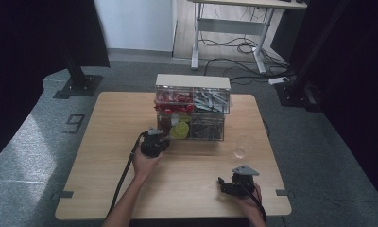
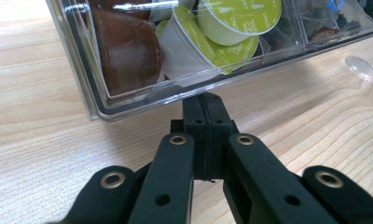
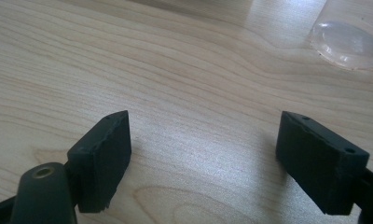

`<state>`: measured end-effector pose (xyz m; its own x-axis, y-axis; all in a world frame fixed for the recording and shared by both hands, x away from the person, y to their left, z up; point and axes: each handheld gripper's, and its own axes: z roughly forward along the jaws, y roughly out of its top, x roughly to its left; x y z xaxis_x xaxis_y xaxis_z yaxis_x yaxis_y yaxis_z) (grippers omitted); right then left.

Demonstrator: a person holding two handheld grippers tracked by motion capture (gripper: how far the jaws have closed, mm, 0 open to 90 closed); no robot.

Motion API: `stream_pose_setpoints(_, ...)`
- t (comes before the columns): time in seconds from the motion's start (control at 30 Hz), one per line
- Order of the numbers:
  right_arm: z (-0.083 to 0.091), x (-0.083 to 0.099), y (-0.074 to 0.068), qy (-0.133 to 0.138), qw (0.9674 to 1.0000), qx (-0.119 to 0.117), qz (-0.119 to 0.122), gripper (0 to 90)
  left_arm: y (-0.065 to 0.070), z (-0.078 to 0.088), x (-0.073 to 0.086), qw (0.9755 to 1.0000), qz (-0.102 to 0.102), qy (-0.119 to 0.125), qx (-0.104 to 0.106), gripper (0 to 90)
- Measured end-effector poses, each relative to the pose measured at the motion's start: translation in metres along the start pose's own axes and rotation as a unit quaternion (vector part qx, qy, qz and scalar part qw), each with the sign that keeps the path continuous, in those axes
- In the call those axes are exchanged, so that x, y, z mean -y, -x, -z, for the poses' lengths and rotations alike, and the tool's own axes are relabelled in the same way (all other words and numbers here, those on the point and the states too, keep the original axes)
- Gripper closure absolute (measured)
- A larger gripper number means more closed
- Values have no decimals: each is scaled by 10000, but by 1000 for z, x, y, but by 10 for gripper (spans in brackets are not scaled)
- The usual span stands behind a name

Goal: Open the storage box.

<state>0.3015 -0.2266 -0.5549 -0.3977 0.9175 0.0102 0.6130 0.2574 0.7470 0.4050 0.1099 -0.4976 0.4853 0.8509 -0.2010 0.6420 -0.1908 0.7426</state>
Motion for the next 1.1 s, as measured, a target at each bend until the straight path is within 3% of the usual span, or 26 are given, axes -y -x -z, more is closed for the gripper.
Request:
stream_pose_setpoints(0.43, 0, 0, 0, 0, 10000, 0, 1, 183, 2, 4, -1, 10000, -32, 13, 55, 900)
stream_pose_setpoints(0.63, 0, 0, 0, -1, 10000, 1, 0, 183, 4, 16, -12, 9996, -32, 283, 58, 900)
stream_pose_setpoints(1.1, 0, 0, 0, 6, 10000, 4, 9, 183, 5, 26, -20, 9996, -82, 284, 41, 900)
